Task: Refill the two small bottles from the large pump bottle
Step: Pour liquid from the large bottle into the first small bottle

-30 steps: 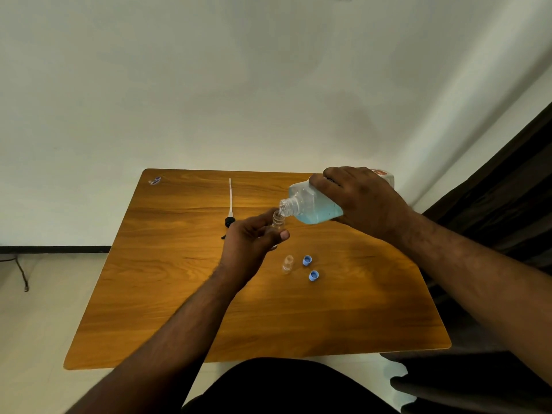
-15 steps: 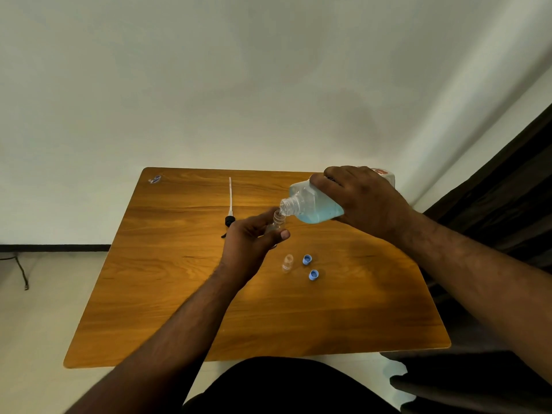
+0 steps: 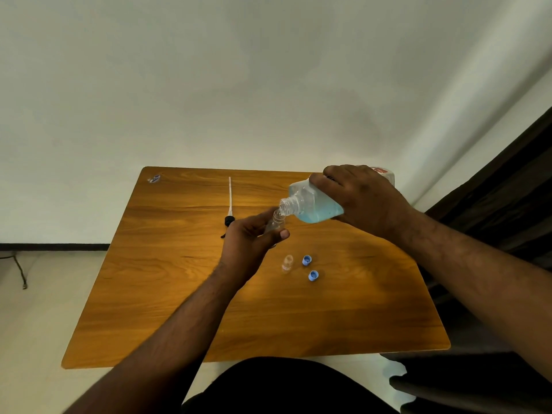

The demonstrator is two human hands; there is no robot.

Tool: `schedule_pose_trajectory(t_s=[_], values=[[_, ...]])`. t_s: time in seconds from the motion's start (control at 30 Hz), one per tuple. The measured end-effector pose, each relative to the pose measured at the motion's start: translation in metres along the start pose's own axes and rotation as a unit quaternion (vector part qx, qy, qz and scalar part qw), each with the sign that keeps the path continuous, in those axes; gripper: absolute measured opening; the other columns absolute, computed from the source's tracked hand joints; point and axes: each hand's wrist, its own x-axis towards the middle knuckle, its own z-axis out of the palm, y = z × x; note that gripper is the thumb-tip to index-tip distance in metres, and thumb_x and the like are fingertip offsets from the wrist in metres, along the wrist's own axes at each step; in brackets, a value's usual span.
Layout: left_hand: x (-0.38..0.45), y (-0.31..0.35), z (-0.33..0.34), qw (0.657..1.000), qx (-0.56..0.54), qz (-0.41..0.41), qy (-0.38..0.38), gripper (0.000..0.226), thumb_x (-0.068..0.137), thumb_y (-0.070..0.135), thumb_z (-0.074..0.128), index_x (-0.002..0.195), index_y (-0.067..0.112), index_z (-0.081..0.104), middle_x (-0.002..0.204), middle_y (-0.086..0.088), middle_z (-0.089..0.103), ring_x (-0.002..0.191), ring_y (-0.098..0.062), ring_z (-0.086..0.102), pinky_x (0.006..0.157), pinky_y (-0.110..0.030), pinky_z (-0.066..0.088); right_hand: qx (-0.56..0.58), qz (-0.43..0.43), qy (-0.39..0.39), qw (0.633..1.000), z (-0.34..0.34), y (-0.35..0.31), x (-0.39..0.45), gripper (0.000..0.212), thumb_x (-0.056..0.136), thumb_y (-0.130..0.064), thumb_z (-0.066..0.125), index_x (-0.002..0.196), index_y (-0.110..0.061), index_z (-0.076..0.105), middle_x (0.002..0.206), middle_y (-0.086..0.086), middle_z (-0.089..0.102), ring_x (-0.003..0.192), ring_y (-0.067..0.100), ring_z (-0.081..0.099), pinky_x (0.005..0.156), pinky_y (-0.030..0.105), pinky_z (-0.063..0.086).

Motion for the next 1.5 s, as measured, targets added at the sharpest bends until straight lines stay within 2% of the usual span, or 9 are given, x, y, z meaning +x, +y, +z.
schedule_pose_trajectory(t_s=[0.23,0.4,0.57,0.87,1.1,1.27,1.5], values=[[0.0012,0.0013,-0.0002,1.0,0.003,0.001,-0.005,0.051,0.079,0.009,0.075,0.126,0.02,0.06,0.1,0.012,0.073,0.094,-0.011,0.07,0.075,-0.026,0.06,0.002,-0.001,0.003,1.0,-0.0007,0.0009,0.0009,0.07,0.07,-0.023,0.08,0.13,-0.012,0.046,0.116,0.017,0.058,0.1,0.031,0.06,0.077,0.047,0.054],[0.0024,-0.0001,-0.0014,1.0,0.013,0.004,0.001,0.048,0.08,0.009,0.075,0.126,0.012,0.063,0.103,0.005,0.074,0.095,-0.018,0.07,0.078,-0.035,0.061,-0.001,0.0,0.002,1.0,-0.0008,0.0008,0.0027,0.068,0.072,-0.023,0.079,0.13,-0.011,0.047,0.116,0.017,0.058,0.1,0.031,0.06,0.077,0.048,0.054],[0.003,-0.001,-0.002,1.0,0.017,0.006,0.002,0.048,0.081,0.009,0.074,0.127,0.011,0.063,0.102,0.0,0.075,0.094,-0.019,0.07,0.077,-0.036,0.061,0.002,-0.002,0.006,1.0,-0.002,0.0005,0.0031,0.069,0.069,-0.023,0.081,0.129,-0.01,0.048,0.114,0.018,0.059,0.098,0.033,0.061,0.075,0.048,0.055],[0.0057,0.0004,-0.0027,1.0,0.012,0.002,-0.001,0.049,0.08,0.011,0.075,0.127,0.015,0.061,0.101,0.011,0.072,0.098,-0.018,0.069,0.079,-0.04,0.06,0.001,-0.002,0.013,1.0,-0.0023,0.0014,0.005,0.068,0.069,-0.023,0.081,0.128,-0.009,0.049,0.112,0.019,0.06,0.096,0.033,0.062,0.074,0.048,0.055],[0.0064,-0.0006,-0.0023,1.0,0.005,0.001,0.001,0.049,0.08,0.011,0.076,0.127,0.018,0.062,0.103,0.009,0.073,0.097,-0.015,0.07,0.079,-0.038,0.061,0.003,0.0,0.017,1.0,-0.0015,0.0028,0.0043,0.07,0.069,-0.024,0.081,0.128,-0.011,0.047,0.113,0.018,0.059,0.096,0.032,0.061,0.074,0.048,0.055],[0.006,-0.0014,-0.0016,1.0,0.006,0.006,-0.004,0.05,0.08,0.012,0.076,0.126,0.024,0.06,0.096,0.015,0.073,0.096,-0.019,0.069,0.077,-0.036,0.061,0.005,-0.001,0.015,1.0,-0.0018,0.0019,0.0028,0.069,0.07,-0.024,0.08,0.129,-0.011,0.047,0.113,0.017,0.059,0.097,0.032,0.061,0.075,0.048,0.055],[0.0058,-0.0004,-0.002,1.0,0.012,0.014,-0.006,0.05,0.08,0.011,0.075,0.125,0.026,0.059,0.092,0.023,0.072,0.093,-0.007,0.069,0.071,-0.023,0.059,0.014,0.004,0.016,1.0,-0.0036,0.0004,0.0021,0.069,0.068,-0.024,0.082,0.127,-0.009,0.05,0.113,0.017,0.06,0.097,0.032,0.062,0.075,0.047,0.055]])
